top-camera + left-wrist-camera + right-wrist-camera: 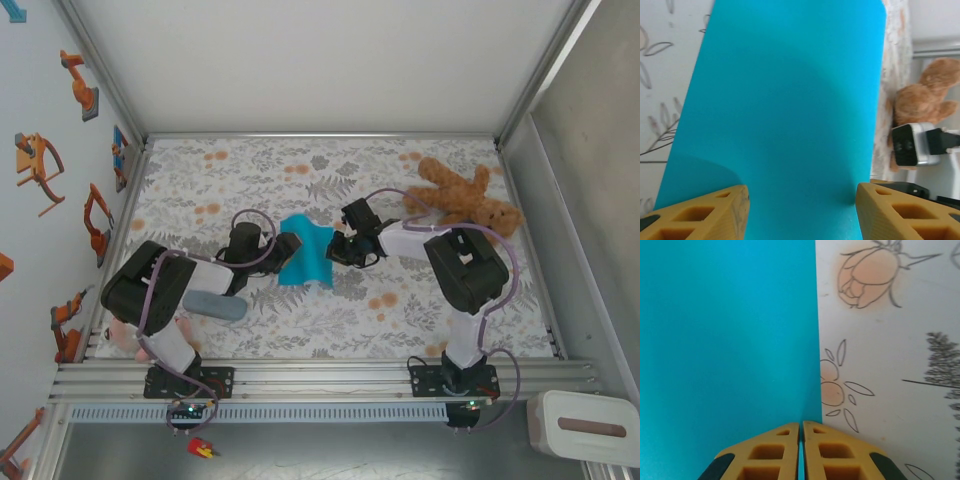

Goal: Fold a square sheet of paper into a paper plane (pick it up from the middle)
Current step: First fold in half a square sheet of paper at the center of the table.

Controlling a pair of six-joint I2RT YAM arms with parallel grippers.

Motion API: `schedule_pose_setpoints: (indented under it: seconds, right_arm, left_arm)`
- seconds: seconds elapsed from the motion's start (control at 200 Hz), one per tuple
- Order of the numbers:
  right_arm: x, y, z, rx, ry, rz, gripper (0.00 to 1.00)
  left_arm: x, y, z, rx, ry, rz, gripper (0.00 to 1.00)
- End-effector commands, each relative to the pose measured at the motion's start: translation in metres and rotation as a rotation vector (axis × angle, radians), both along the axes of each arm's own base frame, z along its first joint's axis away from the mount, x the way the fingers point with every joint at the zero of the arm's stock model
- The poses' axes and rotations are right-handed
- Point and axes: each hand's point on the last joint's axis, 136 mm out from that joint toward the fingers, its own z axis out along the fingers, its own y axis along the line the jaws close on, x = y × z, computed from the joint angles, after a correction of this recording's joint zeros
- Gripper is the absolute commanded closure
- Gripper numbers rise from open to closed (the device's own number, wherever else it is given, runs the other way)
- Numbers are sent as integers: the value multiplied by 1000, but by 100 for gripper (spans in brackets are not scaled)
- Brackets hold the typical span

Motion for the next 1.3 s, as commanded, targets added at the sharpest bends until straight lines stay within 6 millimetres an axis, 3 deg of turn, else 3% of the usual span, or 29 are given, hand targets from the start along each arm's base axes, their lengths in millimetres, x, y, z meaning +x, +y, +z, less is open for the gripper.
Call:
schedule_pose_setpoints:
  seconds: [0.0,0.606,0.821,1.072,1.292]
  right_arm:
    - [-4,1,-9,-29,27,2,89]
    - [6,46,1,56,-13,80,89]
    - [6,58,7,110,-22,108,89]
    - [6,63,20,155,-48,122,89]
    - [5,55,22,137,-63,106,89]
  left_arm:
    - [-12,4,-20,-36,71,24,41]
    - [-18,5,-17,9,72,-18,24]
    - [-25,9,-25,124,125,-67,22]
    - [-27,13,-26,231,141,-116,29]
    - [-23,14,-19,267,125,-140,46]
